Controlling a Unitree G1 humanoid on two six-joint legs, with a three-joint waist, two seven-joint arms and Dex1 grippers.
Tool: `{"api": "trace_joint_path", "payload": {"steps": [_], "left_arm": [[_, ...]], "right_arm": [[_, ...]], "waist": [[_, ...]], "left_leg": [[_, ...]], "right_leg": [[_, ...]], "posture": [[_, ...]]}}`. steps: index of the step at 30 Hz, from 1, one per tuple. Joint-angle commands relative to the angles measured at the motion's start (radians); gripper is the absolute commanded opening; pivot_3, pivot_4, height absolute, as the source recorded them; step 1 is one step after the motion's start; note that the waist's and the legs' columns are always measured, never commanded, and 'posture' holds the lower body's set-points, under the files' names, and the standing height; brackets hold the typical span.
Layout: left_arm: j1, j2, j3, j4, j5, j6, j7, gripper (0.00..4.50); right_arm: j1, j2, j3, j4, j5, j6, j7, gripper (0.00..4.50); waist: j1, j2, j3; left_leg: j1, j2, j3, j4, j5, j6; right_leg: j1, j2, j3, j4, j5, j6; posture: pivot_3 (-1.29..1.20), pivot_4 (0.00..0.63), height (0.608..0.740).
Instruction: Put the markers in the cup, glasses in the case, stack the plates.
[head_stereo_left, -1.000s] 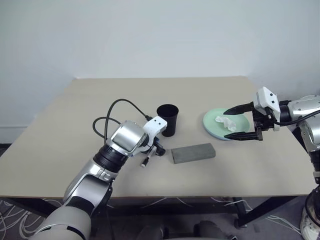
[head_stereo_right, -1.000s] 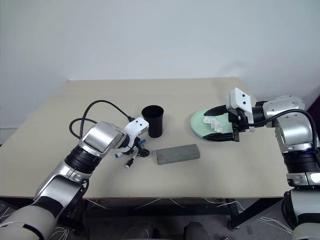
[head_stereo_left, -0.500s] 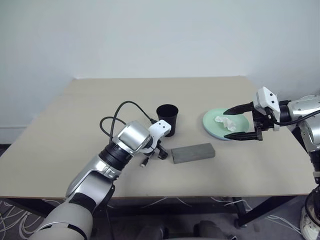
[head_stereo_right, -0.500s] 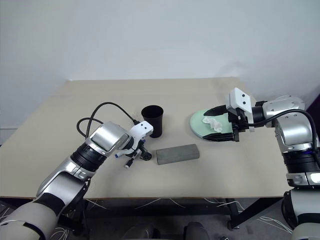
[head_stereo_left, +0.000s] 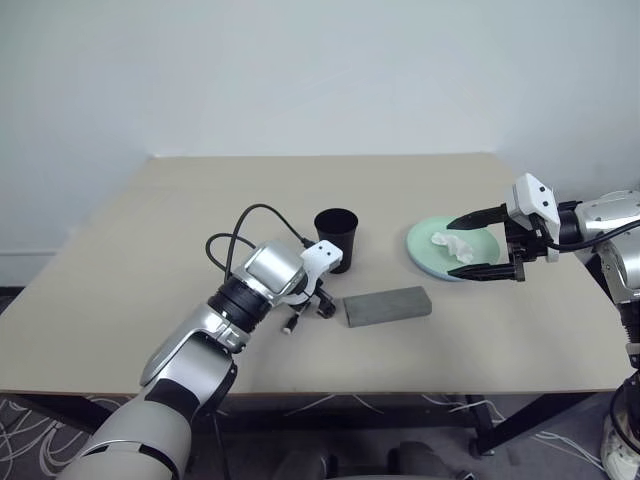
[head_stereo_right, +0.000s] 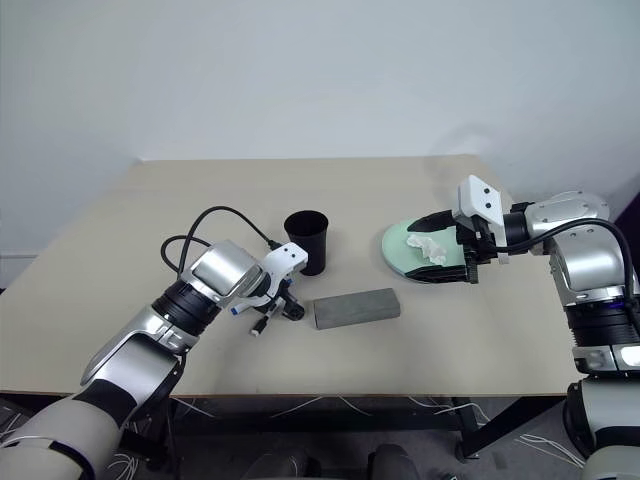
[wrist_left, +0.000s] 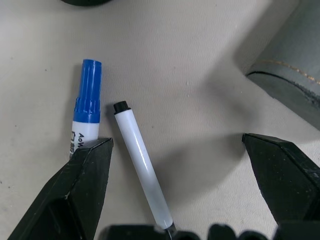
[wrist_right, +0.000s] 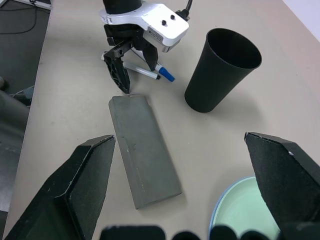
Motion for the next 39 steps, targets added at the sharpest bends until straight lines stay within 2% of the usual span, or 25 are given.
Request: {"api": "trace_joint_path", "payload": {"steps": [1, 12, 21, 25, 28, 34, 37, 39], "left_arm": [[-0.031, -0.003, -0.001, 0.015, 0.009, -0.019, 0.002, 3.90], [-0.033, 0.003, -0.029, 0.013, 0.011, -0.031, -0.018, 0.02], [-0.023, 0.022, -0.066, -0.011, 0.025, -0.067, -0.039, 0.02], [-0.035, 0.035, -0.034, -0.092, -0.009, -0.088, -0.079, 0.02], [-0.045, 0.036, 0.044, -0.208, -0.064, -0.123, -0.122, 0.02], [-0.083, -0.016, 0.232, -0.281, -0.153, -0.158, -0.131, 0.02], [-0.090, -0.067, 0.359, -0.268, -0.195, -0.269, -0.113, 0.02], [-0.091, -0.100, 0.438, -0.202, -0.211, -0.421, -0.113, 0.02]], "right_arm": [[-0.011, -0.005, -0.024, -0.023, 0.006, -0.007, -0.007, 4.50], [-0.010, -0.005, -0.025, -0.025, 0.006, -0.009, -0.012, 4.50], [-0.012, -0.004, -0.025, -0.018, 0.003, -0.013, -0.014, 4.50], [-0.013, -0.003, -0.026, -0.015, 0.003, -0.015, -0.015, 4.50], [-0.011, -0.003, -0.027, -0.016, 0.004, -0.016, -0.017, 4.50], [-0.008, -0.004, -0.029, -0.021, 0.006, -0.012, -0.018, 4.50], [-0.008, -0.003, -0.029, -0.022, 0.006, -0.011, -0.019, 4.50], [-0.007, -0.004, -0.030, -0.026, 0.007, -0.009, -0.020, 4.50]], "waist": [[0.000, 0.000, 0.000], [-0.001, 0.000, 0.000], [-0.001, 0.000, 0.000], [-0.001, 0.000, 0.000], [-0.001, 0.000, 0.000], [0.001, 0.000, 0.000], [0.001, 0.000, 0.000], [0.000, 0.000, 0.000]], "left_leg": [[0.000, 0.000, 0.000, 0.000, 0.000, 0.000], [0.000, 0.000, 0.000, 0.000, 0.000, 0.000], [0.000, 0.000, 0.000, 0.000, 0.000, 0.000], [0.000, 0.000, 0.000, 0.000, 0.000, 0.000], [-0.001, 0.000, 0.000, 0.000, 0.000, 0.000], [-0.002, 0.000, 0.000, 0.000, 0.000, 0.000], [-0.001, 0.000, 0.000, -0.001, 0.000, 0.000], [-0.001, 0.000, 0.000, 0.000, 0.000, 0.000]], "right_leg": [[0.000, 0.000, 0.000, 0.000, 0.000, 0.000], [0.000, 0.000, 0.000, 0.000, 0.000, 0.000], [0.000, 0.000, 0.000, 0.000, 0.000, 0.000], [-0.001, 0.000, 0.000, 0.000, 0.000, 0.000], [-0.001, 0.000, 0.000, 0.000, 0.000, 0.000], [-0.001, -0.001, 0.000, -0.001, 0.000, 0.000], [-0.001, -0.001, 0.000, -0.001, 0.000, 0.000], [-0.001, 0.000, 0.000, -0.001, 0.000, 0.000]], "posture": [[0.00, 0.000, 0.732], [0.00, 0.000, 0.732], [0.00, 0.000, 0.732], [0.00, 0.000, 0.732], [0.00, 0.000, 0.732], [0.00, 0.000, 0.732], [0.00, 0.000, 0.732], [0.00, 0.000, 0.732]]}}
